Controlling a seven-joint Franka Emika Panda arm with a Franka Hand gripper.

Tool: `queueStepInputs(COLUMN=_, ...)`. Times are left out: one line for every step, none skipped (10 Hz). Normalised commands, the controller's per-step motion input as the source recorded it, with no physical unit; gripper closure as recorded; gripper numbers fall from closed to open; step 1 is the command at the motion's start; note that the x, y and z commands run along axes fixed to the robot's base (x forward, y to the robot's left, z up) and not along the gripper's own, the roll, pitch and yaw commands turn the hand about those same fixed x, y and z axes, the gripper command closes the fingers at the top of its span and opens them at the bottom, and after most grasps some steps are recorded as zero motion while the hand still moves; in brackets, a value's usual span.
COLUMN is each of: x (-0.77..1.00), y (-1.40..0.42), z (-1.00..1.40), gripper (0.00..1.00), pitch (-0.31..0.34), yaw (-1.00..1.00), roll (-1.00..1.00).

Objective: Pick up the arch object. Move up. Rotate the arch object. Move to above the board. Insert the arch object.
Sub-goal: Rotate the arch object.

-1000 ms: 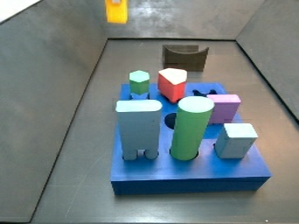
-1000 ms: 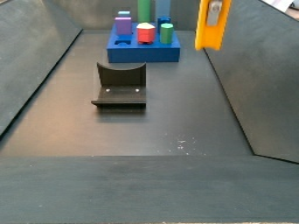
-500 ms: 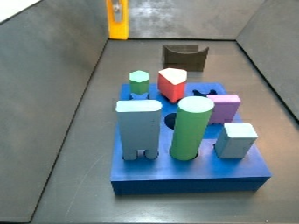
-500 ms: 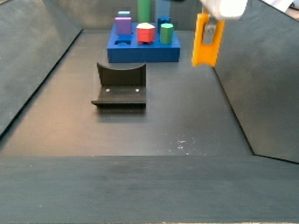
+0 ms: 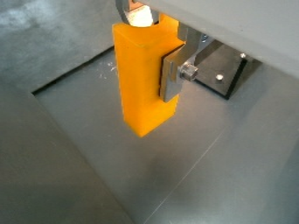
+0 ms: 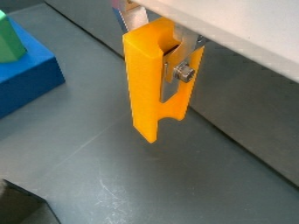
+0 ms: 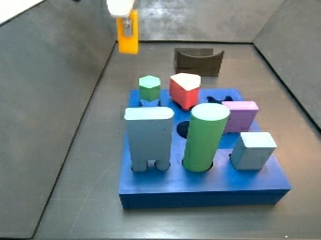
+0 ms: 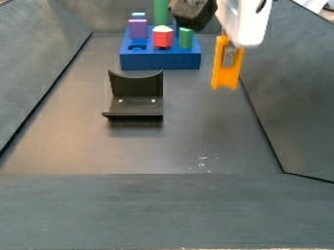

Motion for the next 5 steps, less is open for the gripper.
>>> queueStepInputs(x=0.03, y=-0.01, z=-0.83, gripper=1.00, pitch=-0.056, yaw=0.00, roll=-0.08)
queueStepInputs(x=0.03, y=-0.01, z=-0.74, gripper=1.00, pitch=-0.054, yaw=0.00, roll=-0.09)
queueStepInputs(x=0.03, y=0.00, z=-0.62, gripper=1.00, pitch=-0.055, yaw=0.00, roll=-0.10)
queueStepInputs(x=0.03, y=0.00, z=-0.54, gripper=1.00, pitch=-0.053, yaw=0.00, roll=-0.11)
queueStepInputs(x=0.00, y=0.00, z=0.00, gripper=0.00, pitch=-0.051, yaw=0.00, roll=-0.11)
